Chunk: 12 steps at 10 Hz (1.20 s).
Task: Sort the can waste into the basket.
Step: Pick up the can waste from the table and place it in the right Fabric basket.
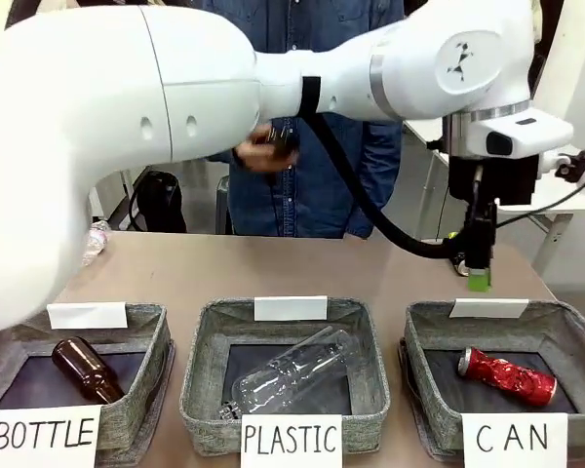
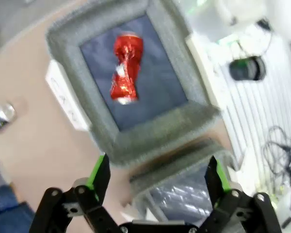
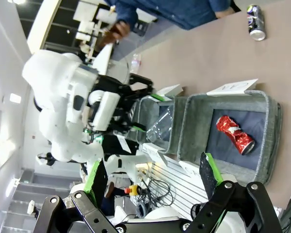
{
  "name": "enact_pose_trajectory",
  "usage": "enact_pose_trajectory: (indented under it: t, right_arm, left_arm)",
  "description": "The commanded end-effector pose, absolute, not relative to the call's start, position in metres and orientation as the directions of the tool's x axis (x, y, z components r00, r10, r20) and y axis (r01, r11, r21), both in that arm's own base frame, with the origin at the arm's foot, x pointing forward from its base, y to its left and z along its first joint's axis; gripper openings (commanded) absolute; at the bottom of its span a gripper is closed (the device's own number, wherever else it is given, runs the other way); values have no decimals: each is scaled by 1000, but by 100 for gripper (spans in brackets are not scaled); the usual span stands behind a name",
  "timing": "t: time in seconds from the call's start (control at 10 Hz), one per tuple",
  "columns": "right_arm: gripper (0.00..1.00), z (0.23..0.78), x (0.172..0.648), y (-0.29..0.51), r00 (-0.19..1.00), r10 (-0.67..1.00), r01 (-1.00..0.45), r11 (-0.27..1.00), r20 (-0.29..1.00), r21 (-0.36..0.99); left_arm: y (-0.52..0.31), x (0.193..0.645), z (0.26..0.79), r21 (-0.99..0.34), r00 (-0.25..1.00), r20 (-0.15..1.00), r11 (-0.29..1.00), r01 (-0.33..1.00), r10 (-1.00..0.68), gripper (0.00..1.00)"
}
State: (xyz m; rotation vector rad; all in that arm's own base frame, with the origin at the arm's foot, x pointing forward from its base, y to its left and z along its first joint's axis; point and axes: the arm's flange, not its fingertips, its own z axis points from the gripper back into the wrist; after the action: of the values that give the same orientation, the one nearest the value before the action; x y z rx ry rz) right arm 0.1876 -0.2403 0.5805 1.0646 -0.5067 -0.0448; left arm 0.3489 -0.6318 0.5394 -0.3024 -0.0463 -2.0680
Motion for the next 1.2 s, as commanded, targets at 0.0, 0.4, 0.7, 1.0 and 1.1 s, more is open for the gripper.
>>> enact_pose_trajectory:
  t: [0.0, 0.4, 0.7, 1.0, 1.1]
  right_arm:
    - [100, 580, 203, -226, 913, -235, -185, 489, 333, 853]
    - [100, 589, 250, -140, 954, -46, -230, 517, 295, 825]
    - [100, 588, 268, -37, 943, 136, -333, 448, 305, 829]
    - [100, 575, 275, 50, 902, 332, -382, 319, 276, 867]
    - [100, 569, 281, 63, 910, 310, -376, 333, 276, 865]
  left_arm:
    - [-551, 323, 591, -66, -490, 98, -496, 866, -866, 100]
    - [-358, 310, 624, -64, -66, 78, -71, 995, -995, 100]
    - [-198, 305, 594, -291, 400, 255, 324, 900, -881, 100]
    - [-31, 282, 541, -669, 795, 420, 442, 597, -438, 100]
    - [4, 271, 527, -715, 840, 448, 441, 542, -308, 100]
